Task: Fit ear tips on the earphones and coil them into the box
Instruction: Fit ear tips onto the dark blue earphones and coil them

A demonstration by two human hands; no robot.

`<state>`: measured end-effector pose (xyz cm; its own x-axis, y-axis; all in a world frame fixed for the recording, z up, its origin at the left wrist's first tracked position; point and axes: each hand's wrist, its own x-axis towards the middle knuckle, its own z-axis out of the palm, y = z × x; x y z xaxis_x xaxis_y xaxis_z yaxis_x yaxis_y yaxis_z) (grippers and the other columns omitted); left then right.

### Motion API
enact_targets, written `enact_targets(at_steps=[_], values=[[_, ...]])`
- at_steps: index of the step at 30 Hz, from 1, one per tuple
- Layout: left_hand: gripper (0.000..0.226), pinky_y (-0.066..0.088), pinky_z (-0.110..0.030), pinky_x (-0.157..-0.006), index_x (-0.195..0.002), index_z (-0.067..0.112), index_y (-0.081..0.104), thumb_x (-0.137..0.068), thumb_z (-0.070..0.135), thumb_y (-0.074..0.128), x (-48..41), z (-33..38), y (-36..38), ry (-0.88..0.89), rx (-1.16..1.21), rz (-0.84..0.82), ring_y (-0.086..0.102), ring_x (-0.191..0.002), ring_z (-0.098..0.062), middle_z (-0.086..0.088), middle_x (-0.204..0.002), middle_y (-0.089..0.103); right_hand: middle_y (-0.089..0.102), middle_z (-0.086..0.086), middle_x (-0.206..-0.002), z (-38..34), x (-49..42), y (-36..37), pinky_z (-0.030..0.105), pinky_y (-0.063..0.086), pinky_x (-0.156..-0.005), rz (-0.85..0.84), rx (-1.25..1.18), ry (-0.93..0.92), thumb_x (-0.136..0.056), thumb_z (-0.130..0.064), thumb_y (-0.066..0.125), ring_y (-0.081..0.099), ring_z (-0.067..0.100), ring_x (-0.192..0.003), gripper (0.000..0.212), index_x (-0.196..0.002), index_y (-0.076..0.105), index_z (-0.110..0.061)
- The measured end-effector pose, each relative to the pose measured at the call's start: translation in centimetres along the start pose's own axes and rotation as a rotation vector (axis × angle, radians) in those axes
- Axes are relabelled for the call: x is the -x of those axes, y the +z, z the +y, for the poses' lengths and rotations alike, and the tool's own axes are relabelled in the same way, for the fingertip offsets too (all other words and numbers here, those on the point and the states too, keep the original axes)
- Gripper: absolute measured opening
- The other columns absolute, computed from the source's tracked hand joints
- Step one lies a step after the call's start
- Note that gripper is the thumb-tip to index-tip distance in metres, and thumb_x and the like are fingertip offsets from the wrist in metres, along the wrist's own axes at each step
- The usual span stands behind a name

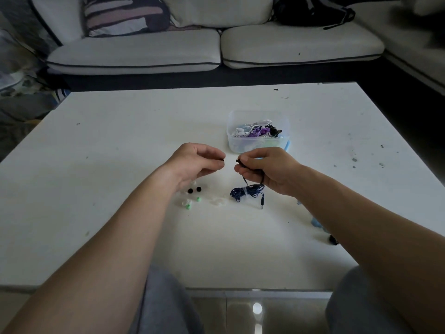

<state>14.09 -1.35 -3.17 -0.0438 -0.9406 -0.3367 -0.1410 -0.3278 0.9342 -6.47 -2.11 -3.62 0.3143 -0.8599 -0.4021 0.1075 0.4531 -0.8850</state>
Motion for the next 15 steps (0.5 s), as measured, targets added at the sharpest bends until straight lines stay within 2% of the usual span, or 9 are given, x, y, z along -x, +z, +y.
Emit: enact_targets(at_steps=[5,10,15], values=[[0.025,0.055,-0.017,-0.076,-0.095,0.006,0.073,-0.079,-0.013,0.069,0.37,0.61,1.03,-0.024,0.194,-0.084,0.072,-0.085,-0.013,-0.007,-0.089,0.075,0.072,0.014,-0.077,-0.21,0.63,0.54,0.020,0.059,-0.069,-0.069,0.017,-0.039,-0.096,-0.002,0.060,0.070,0.017,-0.071,0.012,-0.089,0.070,0.001],[0.023,0.056,-0.017,-0.074,-0.101,0.002,0.071,-0.085,-0.012,0.062,0.63,1.01,0.99,-0.026,0.297,-0.127,0.073,-0.085,-0.016,-0.010,-0.089,0.075,0.072,0.014,-0.076,-0.34,0.91,0.91,0.020,0.057,-0.067,-0.047,-0.002,-0.085,-0.096,-0.002,0.061,0.070,0.018,-0.072,0.010,-0.092,0.068,0.003],[0.022,0.056,-0.017,-0.072,-0.098,0.004,0.072,-0.087,-0.011,0.061,0.63,1.06,0.90,-0.023,0.315,-0.135,0.074,-0.086,-0.018,-0.011,-0.088,0.075,0.074,0.012,-0.076,-0.38,0.98,1.01,0.019,0.057,-0.064,-0.032,-0.032,-0.081,-0.096,-0.003,0.060,0.071,0.016,-0.069,0.010,-0.091,0.068,0.001]])
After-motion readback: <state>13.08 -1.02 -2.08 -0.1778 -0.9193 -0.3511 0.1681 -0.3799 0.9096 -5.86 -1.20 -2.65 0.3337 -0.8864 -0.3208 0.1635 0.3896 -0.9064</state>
